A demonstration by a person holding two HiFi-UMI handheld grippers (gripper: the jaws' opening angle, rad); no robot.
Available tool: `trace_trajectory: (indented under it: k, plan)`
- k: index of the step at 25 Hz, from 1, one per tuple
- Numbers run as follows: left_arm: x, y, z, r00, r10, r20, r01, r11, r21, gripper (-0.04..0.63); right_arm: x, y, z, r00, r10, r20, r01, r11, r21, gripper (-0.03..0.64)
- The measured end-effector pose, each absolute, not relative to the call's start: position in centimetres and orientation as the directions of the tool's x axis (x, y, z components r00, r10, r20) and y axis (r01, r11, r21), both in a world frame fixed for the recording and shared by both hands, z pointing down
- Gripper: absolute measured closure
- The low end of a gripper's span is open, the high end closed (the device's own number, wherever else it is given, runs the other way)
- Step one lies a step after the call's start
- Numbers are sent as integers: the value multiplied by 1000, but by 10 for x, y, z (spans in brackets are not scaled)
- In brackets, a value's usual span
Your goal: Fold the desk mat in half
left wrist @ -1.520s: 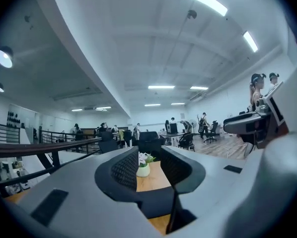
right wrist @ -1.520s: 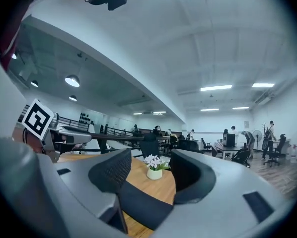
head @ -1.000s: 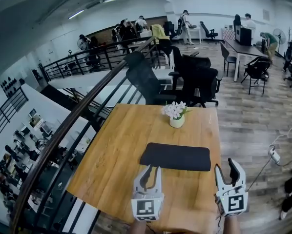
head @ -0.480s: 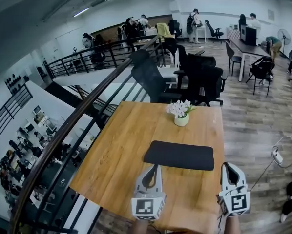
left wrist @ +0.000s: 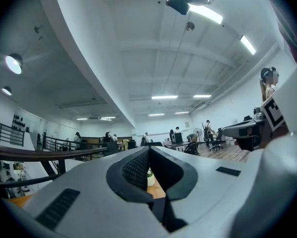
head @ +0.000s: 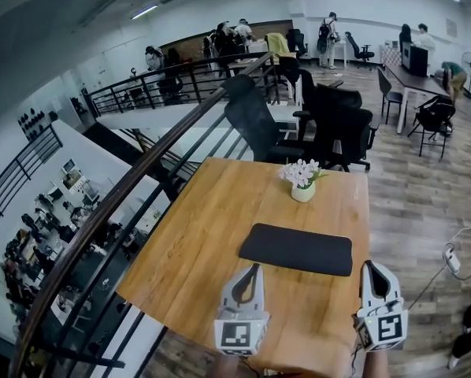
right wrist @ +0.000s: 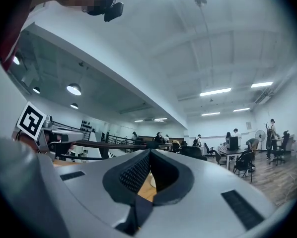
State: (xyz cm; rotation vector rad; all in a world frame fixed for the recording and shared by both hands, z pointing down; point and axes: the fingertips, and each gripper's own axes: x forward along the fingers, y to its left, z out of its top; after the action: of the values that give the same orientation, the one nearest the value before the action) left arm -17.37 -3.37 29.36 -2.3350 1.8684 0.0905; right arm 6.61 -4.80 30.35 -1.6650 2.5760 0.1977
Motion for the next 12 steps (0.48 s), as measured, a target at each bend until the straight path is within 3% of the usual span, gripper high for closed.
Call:
trace_trajectory:
  k: [12]
  plan:
    - [-181,-29,295,195,-973,-121,-978,-183,-98,575,63,-49,306,-420,-903,-90,-905,410,111,607]
